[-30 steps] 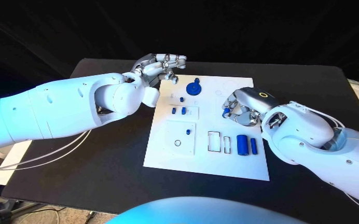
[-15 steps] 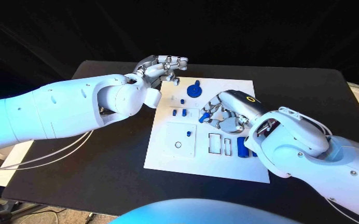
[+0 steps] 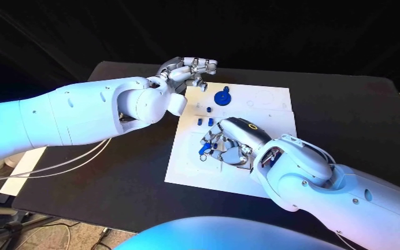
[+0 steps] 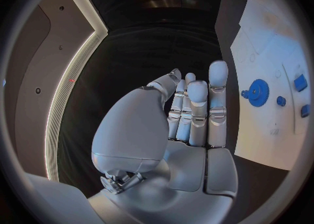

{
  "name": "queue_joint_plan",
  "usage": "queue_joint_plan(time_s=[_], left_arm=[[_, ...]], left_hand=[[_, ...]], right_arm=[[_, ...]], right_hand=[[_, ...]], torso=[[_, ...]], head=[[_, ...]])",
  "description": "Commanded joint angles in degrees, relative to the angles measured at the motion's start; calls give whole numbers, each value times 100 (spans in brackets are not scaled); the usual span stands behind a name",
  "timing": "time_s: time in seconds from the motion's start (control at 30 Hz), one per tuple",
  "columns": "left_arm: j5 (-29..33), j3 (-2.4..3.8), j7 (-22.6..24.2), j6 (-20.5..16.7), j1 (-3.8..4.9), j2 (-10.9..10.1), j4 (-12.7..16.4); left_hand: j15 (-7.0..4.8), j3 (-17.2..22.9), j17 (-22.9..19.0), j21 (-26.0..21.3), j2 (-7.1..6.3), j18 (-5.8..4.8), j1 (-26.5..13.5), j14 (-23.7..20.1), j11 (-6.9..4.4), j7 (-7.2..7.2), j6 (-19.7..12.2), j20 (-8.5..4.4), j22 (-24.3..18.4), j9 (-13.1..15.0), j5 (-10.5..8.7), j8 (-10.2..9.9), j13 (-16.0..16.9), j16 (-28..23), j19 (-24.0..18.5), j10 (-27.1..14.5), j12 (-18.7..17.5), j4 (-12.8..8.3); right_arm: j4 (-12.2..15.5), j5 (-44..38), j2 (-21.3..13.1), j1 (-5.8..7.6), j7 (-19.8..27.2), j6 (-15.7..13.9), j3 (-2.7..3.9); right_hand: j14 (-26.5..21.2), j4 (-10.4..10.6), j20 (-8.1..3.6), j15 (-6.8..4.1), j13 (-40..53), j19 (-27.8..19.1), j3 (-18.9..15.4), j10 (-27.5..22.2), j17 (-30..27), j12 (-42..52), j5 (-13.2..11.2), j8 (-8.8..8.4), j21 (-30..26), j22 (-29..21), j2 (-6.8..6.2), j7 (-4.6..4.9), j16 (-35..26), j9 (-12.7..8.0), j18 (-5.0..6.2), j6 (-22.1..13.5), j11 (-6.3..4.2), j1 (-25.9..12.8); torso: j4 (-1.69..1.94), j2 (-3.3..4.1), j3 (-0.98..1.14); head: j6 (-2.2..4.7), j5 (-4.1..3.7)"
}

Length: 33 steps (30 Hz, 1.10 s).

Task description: Assemble the parts on the task board

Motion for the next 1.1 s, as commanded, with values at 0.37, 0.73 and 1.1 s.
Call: queue_joint_plan(time_s=[0.37, 0.73, 1.1], left_arm=[[-20, 4, 19, 153, 2, 48, -29], [-20, 4, 6, 182, 2, 54, -35], [-21, 3, -20, 193, 2, 52, -32]], left_hand=[[33, -19, -16, -32, 67, 61, 9, -26, 3, -4, -25, -5, -4, -8, 37, 39, 12, 31, 3, -46, 50, -18], [33, -19, -14, -32, 69, 61, 10, -26, 3, -4, -25, -5, -4, -8, 37, 40, 13, 32, 3, -46, 52, -19], [33, -19, -14, -32, 69, 61, 10, -26, 3, -4, -25, -5, -4, -8, 37, 40, 13, 32, 3, -46, 52, -19]], right_arm=[[-342, -230, 275, -93, 162, 457, -103], [-464, -720, 293, -101, -4, 338, -120], [-550, -897, 296, -98, -135, 505, -121]], right_hand=[[109, -21, 25, 8, -1, -1, 37, -3, -13, -47, 7, -26, -5, -21, 40, 45, 12, 0, -51, -26, 50, -28], [107, -18, 29, 13, 2, 0, 28, 9, -15, -57, -1, -29, -2, -15, 34, 47, 14, 3, -52, -22, 54, -55], [107, -19, 34, 14, 7, 11, 18, 30, -1, -66, -5, -29, 13, 9, 25, 43, 28, 8, -57, -9, 52, -83]], torso=[[-2, -5, 0], [-6, -1, 9], [-7, -3, 0]], head=[[-78, 42], [-100, 51], [-122, 63]])
